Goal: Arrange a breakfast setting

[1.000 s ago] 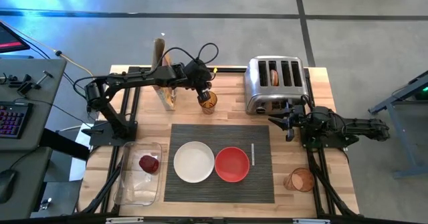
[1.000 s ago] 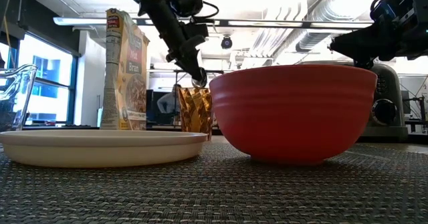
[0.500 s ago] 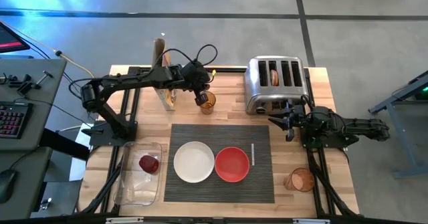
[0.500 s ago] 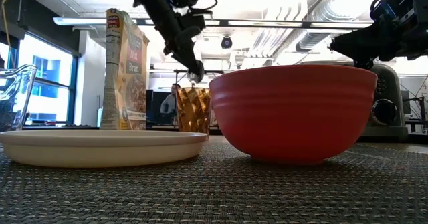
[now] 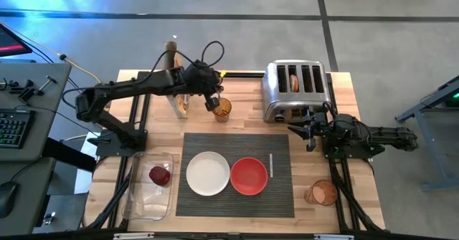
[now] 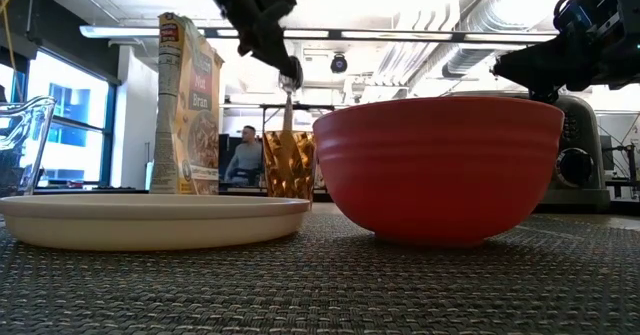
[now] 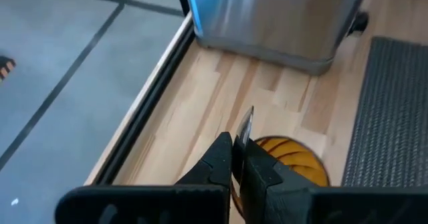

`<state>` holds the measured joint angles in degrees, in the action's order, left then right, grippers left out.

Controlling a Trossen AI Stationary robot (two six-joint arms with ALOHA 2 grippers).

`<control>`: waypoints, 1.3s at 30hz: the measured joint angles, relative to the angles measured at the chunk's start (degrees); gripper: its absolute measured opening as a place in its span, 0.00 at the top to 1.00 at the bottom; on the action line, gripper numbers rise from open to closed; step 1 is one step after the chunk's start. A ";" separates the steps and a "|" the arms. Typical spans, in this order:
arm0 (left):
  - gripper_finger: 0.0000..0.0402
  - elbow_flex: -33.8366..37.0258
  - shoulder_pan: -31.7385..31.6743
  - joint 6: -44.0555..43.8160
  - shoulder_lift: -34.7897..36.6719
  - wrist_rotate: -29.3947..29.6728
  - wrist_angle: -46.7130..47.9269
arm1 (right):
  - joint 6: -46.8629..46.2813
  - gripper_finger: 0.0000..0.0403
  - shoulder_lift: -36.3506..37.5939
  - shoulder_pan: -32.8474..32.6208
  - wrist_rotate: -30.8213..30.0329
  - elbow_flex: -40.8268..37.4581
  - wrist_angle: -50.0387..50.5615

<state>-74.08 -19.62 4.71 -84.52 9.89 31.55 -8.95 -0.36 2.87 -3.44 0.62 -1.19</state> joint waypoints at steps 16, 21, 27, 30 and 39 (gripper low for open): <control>1.00 -0.09 4.04 -0.02 8.87 6.79 -0.16 | -0.02 0.80 0.00 -0.01 0.00 0.00 -0.02; 1.00 -0.11 5.14 -0.09 11.66 7.41 -0.42 | 0.00 0.79 0.00 -0.01 0.00 -0.02 -0.01; 1.00 -0.13 6.95 -0.15 14.51 7.32 -2.88 | -0.01 0.80 0.00 -0.01 0.00 -0.01 -0.02; 1.00 -0.15 8.12 -0.16 15.40 7.29 -4.06 | -0.02 0.79 0.00 -0.01 0.00 0.00 -0.01; 1.00 -0.15 11.83 -0.17 15.99 7.18 -10.23 | 0.00 0.80 0.00 0.00 0.00 0.00 -0.01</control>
<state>-74.24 -7.79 4.54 -68.53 17.07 21.32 -8.95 -0.36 2.87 -3.44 0.62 -1.20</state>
